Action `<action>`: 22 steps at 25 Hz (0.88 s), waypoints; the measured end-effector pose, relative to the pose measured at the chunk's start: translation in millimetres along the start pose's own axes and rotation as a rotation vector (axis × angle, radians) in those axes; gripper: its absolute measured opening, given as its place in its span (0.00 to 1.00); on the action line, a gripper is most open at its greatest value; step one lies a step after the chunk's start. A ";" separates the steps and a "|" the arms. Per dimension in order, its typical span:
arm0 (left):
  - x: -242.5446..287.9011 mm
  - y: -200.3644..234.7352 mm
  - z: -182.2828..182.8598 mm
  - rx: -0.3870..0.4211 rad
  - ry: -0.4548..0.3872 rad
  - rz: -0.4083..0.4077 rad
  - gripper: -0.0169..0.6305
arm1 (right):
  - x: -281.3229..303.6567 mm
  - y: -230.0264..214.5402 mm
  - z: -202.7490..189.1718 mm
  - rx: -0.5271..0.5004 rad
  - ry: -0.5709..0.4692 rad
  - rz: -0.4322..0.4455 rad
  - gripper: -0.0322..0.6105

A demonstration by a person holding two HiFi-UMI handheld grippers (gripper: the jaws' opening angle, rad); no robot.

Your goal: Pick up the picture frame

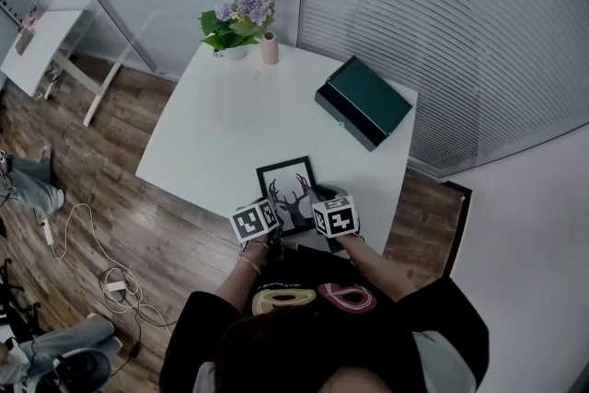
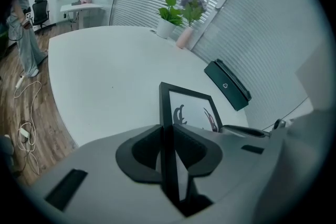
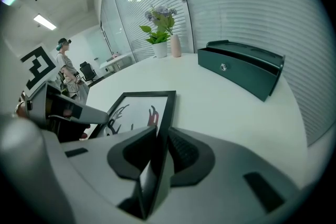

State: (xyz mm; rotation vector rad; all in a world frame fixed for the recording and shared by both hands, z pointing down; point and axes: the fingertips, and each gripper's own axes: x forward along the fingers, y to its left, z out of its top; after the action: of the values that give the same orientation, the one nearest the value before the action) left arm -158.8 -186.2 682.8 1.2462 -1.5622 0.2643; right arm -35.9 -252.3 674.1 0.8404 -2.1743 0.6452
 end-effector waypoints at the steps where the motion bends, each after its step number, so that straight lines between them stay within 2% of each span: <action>1: -0.4 0.1 -0.2 0.003 -0.004 -0.001 0.15 | -0.3 0.3 -0.3 0.002 0.000 -0.002 0.17; 13: -2.6 -0.6 -1.9 0.029 0.005 -0.009 0.15 | -4.4 2.5 -4.4 -0.002 0.011 -0.025 0.17; 17: -7.1 -1.1 -1.9 0.074 -0.005 0.004 0.15 | -9.7 6.6 -6.2 -0.033 0.009 -0.036 0.17; 22: -14.1 -5.6 2.5 0.101 -0.029 -0.013 0.15 | -15.4 7.0 -3.4 -0.010 -0.013 -0.047 0.17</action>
State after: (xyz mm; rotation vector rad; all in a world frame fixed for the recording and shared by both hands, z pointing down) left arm -157.4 -182.4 668.0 1.3431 -1.5812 0.3212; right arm -31.2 -239.7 663.2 0.8897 -2.1606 0.6063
